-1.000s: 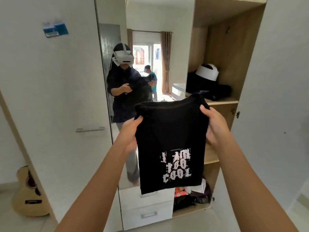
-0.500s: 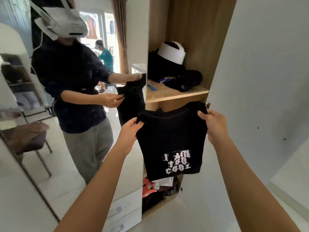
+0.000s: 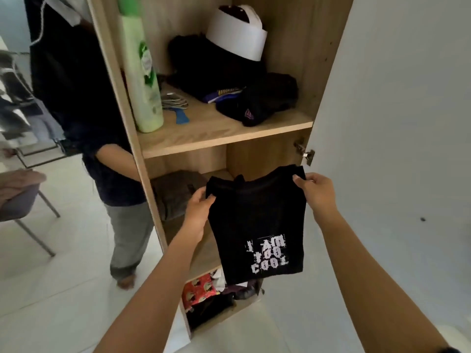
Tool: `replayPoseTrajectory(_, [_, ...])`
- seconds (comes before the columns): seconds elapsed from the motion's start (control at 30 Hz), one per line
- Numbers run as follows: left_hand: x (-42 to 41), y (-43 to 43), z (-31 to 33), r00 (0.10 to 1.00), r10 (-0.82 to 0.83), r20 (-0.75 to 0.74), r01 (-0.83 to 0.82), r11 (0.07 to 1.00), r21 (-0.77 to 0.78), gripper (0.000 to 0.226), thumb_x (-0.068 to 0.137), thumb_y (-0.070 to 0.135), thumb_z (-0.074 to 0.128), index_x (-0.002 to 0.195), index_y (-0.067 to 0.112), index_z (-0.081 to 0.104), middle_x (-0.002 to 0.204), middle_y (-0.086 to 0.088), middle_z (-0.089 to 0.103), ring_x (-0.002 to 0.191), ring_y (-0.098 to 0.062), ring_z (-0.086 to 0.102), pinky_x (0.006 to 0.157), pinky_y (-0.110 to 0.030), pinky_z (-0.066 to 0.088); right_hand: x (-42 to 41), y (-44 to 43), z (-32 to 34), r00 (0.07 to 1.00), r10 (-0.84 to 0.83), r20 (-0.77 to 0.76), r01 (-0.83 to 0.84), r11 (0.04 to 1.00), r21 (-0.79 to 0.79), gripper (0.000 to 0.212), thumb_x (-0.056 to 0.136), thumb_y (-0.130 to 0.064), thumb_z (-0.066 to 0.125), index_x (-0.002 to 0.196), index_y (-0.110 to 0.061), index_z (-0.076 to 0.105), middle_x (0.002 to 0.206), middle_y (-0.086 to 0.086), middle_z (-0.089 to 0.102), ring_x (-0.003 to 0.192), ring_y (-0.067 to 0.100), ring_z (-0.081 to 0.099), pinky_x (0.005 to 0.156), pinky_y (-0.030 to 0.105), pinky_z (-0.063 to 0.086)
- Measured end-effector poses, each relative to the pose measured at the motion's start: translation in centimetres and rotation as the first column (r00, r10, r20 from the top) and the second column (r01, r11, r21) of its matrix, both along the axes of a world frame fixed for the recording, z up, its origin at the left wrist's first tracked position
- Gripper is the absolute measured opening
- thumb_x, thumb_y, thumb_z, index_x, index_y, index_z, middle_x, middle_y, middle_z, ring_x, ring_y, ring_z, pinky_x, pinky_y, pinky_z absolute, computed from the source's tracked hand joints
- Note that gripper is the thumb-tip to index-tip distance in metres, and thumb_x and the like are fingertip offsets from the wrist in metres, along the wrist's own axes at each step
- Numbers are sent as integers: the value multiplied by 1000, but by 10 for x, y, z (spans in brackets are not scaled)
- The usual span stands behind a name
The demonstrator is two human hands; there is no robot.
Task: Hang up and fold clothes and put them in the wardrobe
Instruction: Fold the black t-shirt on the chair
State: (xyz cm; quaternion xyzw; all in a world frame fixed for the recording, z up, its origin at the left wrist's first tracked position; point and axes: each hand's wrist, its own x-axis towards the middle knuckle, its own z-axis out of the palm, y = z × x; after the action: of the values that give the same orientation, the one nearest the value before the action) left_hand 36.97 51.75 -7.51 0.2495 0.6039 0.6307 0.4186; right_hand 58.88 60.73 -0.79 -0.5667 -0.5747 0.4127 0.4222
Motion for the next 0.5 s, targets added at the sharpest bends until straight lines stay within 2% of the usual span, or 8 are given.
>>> replayPoseTrajectory(0.07, [3, 29, -19, 997, 76, 3, -75, 997, -29, 27, 97, 19, 52, 123, 22, 54, 133, 0, 54, 120, -18, 52, 105, -39, 41, 1, 35, -14, 998, 63, 28, -63, 998, -19, 19, 86, -25, 66, 89, -7, 69, 88, 10, 70, 86, 26, 67, 83, 38, 53])
replayPoseTrajectory(0.17, [8, 56, -36, 985, 170, 15, -169, 985, -47, 25, 97, 17, 51, 121, 24, 53, 135, -1, 53, 124, -19, 49, 109, -41, 37, -4, 74, -28, 985, 159, 60, -156, 987, -47, 18, 87, -26, 66, 92, -9, 69, 90, 5, 70, 88, 21, 65, 83, 34, 51])
replayPoseTrajectory(0.3, [-2, 75, -53, 945, 325, 28, -320, 941, -109, 41, 98, 15, 47, 139, 16, 42, 142, -2, 46, 129, -20, 44, 110, -35, 33, -26, 104, -48, 950, 285, 128, -277, 958, -77, 14, 84, -30, 69, 84, -16, 66, 84, 5, 69, 87, 23, 65, 87, 45, 53])
replayPoseTrajectory(0.33, [-8, 78, -57, 934, 355, 32, -348, 929, -122, 42, 99, 15, 46, 140, 17, 40, 143, -3, 44, 130, -20, 43, 110, -34, 33, -33, 106, -54, 938, 316, 142, -307, 948, -79, 17, 84, -30, 69, 83, -13, 64, 80, 7, 68, 83, 23, 65, 85, 46, 53])
replayPoseTrajectory(0.4, [-20, 83, -56, 905, 422, 51, -409, 897, -167, 46, 100, 14, 44, 144, 19, 35, 146, -3, 40, 133, -22, 40, 109, -33, 32, -46, 105, -63, 916, 379, 134, -372, 925, -72, 23, 85, -26, 69, 78, -7, 58, 62, 8, 57, 67, 21, 56, 77, 36, 51])
replayPoseTrajectory(0.47, [-43, 93, -60, 860, 508, 42, -487, 843, -231, 47, 99, 13, 43, 145, 18, 33, 147, -5, 39, 133, -25, 39, 105, -30, 32, -66, 104, -73, 889, 445, 109, -437, 895, -95, 25, 86, -19, 68, 71, -11, 50, 53, 5, 44, 57, 19, 44, 66, 28, 43])
replayPoseTrajectory(0.5, [-54, 95, -59, 848, 530, 10, -511, 822, -251, 47, 99, 14, 42, 145, 15, 34, 146, -6, 40, 132, -26, 40, 102, -30, 34, -76, 102, -78, 878, 472, 82, -462, 879, -117, 25, 86, -17, 68, 70, -13, 48, 53, 7, 46, 57, 20, 46, 64, 29, 45])
